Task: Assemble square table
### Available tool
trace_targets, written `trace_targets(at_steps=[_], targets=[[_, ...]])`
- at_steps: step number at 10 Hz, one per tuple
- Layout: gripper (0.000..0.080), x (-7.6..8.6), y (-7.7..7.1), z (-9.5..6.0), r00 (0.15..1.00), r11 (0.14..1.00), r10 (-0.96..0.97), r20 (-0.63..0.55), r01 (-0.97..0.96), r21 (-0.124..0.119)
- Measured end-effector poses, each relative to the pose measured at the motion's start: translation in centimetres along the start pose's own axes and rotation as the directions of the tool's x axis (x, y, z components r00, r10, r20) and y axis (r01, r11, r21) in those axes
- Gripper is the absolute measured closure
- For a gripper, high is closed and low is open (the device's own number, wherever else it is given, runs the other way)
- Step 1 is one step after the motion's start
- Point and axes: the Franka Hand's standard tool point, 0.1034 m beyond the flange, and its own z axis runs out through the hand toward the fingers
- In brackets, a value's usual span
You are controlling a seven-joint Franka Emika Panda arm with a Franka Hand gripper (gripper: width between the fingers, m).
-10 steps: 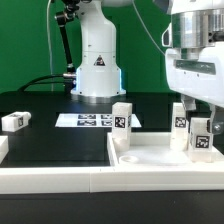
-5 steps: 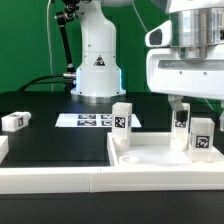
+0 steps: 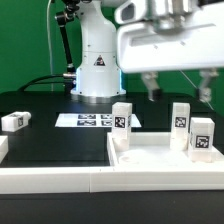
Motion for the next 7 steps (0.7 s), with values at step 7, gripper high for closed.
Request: trace_targets(at_steps=[7], targets=[[0.0150, -0.20, 0.76, 0.57, 0.990, 0.990, -0.139, 0.006, 0.139, -0.028]])
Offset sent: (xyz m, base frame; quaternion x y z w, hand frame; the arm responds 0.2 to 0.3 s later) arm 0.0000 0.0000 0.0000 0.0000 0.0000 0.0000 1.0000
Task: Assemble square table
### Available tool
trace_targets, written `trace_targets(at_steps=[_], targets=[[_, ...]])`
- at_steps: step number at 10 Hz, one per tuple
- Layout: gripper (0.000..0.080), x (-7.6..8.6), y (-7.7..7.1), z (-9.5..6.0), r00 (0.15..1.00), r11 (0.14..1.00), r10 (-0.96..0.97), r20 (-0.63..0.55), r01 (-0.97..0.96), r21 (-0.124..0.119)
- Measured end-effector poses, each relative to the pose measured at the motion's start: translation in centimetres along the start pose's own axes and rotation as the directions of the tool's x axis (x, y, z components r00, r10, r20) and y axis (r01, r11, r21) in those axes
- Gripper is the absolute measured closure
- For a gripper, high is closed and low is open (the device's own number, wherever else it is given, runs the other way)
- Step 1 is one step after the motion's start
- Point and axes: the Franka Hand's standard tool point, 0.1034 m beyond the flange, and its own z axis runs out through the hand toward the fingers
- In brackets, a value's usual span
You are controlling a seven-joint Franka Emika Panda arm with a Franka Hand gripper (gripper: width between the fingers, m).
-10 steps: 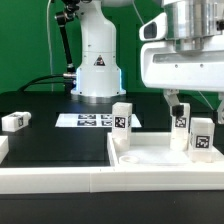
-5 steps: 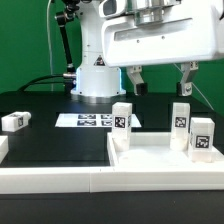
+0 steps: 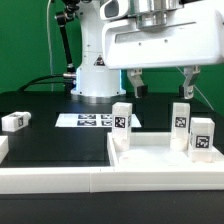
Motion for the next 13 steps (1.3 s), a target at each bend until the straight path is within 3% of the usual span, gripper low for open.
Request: trace_targets(at_steps=[2, 4, 5, 8, 9, 11, 12, 13], targets=[[0.0150, 0.2, 2.0, -0.1, 0.985, 0.985, -0.173, 0.004, 0.173, -0.002], [0.0150, 0.4, 5.9, -0.4, 0.963, 0.963, -0.271, -0.002, 0.271, 0.004], [0.0150, 0.6, 6.6, -0.3, 0.968, 0.968, -0.251, 0.004, 0.251, 0.004], [0.0150, 0.4, 6.6, -0.1, 0.967, 0.967, -0.254, 0.007, 0.254, 0.001], [0.0150, 0.0, 7.8, 0.2, 0.964, 0.964, -0.264, 0.006, 0.264, -0.005], [0.0150, -0.4, 13.6, 0.4, 0.947, 0.947, -0.322, 0.004, 0.322, -0.016], [0.0150, -1.0, 15.7, 0.5, 0.949, 0.949, -0.315, 0.000, 0.315, -0.025], [0.0150, -1.4, 15.7, 0.5, 0.951, 0.951, -0.308, 0.006, 0.308, -0.024]])
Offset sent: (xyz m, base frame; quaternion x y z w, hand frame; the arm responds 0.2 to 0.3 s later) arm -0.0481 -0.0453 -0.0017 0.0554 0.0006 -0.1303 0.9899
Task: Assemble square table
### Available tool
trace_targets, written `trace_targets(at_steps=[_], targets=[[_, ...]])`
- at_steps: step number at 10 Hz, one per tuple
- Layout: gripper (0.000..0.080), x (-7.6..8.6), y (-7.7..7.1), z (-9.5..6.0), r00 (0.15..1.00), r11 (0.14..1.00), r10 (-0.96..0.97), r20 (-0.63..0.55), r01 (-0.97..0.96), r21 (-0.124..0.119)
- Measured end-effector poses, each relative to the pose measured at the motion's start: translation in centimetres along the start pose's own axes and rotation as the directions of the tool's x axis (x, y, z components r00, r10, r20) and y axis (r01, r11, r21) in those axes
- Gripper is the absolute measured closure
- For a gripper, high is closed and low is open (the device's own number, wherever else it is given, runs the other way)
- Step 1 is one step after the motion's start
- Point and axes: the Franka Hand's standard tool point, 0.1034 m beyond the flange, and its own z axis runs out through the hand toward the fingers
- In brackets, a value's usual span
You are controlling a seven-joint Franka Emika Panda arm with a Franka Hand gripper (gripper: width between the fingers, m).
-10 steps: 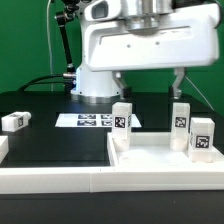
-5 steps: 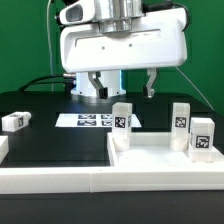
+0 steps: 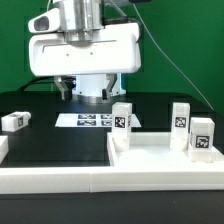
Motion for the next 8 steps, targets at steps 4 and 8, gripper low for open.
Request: trace_targets(at_steps=[4, 8], targets=[[0.0150, -2.0, 1.1, 0.6, 0.999, 1.000, -0.021, 0.028, 0.022, -0.006], [0.0150, -4.7, 9.9, 1.4, 0.995, 0.996, -0.080, 0.066, 0.083, -0.035]])
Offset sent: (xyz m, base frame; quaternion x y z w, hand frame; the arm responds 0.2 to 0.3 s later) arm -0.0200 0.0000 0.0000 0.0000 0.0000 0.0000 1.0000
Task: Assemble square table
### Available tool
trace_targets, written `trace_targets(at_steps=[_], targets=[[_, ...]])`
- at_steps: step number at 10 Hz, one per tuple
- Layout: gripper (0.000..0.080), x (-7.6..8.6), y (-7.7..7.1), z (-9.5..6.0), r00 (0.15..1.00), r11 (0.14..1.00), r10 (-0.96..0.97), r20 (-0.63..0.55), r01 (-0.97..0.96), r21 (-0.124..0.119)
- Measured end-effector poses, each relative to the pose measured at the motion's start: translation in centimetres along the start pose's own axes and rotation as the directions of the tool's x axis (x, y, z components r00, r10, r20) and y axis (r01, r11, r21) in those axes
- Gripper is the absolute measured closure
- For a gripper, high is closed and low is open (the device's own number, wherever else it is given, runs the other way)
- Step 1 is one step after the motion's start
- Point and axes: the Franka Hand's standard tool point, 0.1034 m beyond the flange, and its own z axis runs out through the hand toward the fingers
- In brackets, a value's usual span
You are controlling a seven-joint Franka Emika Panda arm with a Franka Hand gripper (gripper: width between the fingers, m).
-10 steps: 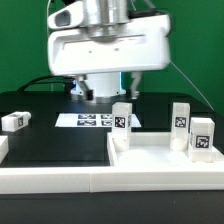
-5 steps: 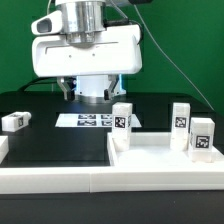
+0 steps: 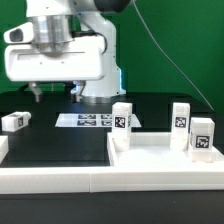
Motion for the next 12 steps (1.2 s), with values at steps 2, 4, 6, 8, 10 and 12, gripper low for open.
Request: trace_targets(at_steps=[2, 4, 6, 8, 10, 12], targets=[[0.0150, -0.7, 1.3, 0.3, 1.000, 1.000, 0.000, 0.006, 0.000, -0.003], [0.0150, -1.7, 1.5, 0.6, 1.000, 1.000, 0.000, 0.019, 0.000, -0.002], [0.0150, -2.4, 2.0, 0.9, 1.000, 1.000, 0.002, 0.031, -0.002, -0.002], [0.0150, -1.8, 6.4, 0.7, 0.998, 1.000, -0.021, 0.053, 0.021, 0.007], [0.0150, -1.3, 8.4, 0.7, 0.997, 0.998, -0.061, 0.039, 0.062, -0.005], [0.0150, -1.4, 8.3, 0.8, 0.997, 0.998, -0.062, 0.041, 0.063, -0.005]])
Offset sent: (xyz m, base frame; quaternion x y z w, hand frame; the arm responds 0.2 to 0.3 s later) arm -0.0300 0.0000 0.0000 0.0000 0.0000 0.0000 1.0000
